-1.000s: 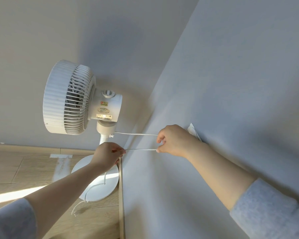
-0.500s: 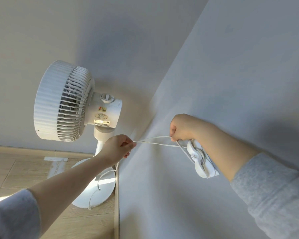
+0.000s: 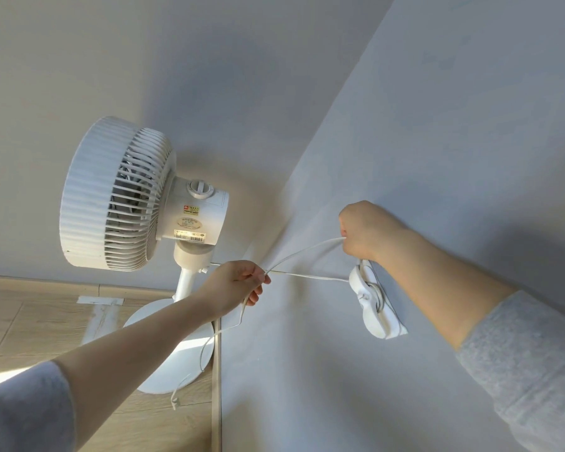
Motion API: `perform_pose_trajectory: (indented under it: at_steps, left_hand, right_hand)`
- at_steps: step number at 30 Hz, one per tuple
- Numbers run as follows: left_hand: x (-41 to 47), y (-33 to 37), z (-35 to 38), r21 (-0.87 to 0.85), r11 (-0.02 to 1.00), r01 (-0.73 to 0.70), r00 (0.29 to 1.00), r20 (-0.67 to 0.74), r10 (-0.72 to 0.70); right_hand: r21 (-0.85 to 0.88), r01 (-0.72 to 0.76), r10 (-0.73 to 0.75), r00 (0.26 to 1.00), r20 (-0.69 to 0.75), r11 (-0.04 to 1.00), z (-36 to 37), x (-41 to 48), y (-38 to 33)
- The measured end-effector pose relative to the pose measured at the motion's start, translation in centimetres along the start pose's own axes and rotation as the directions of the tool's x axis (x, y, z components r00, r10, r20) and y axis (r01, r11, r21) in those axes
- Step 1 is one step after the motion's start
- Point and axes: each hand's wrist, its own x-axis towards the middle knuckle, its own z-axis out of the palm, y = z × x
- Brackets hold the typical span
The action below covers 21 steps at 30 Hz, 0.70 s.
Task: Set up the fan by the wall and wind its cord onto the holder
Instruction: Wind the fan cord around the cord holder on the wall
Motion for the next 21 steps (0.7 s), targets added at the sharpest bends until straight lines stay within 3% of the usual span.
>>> perform_pose_trajectory:
  at_steps: [11,21]
  left_hand:
    - [-2.9,3.7,0.1,0.045,0.991,-0.126,0.992,-0.002,0.126]
    - [-7.6,3.3,0.5,0.098,0.992,-0.084,0.992,0.101,0.074]
  right_hand:
    - [0.072,-0.056,0.057,0.998,-0.017,0.996,-2.7,-6.1,1.8]
    - [-0.024,0.078,-0.08,0.992,-0.099,0.997,-0.5,-14.5,1.5]
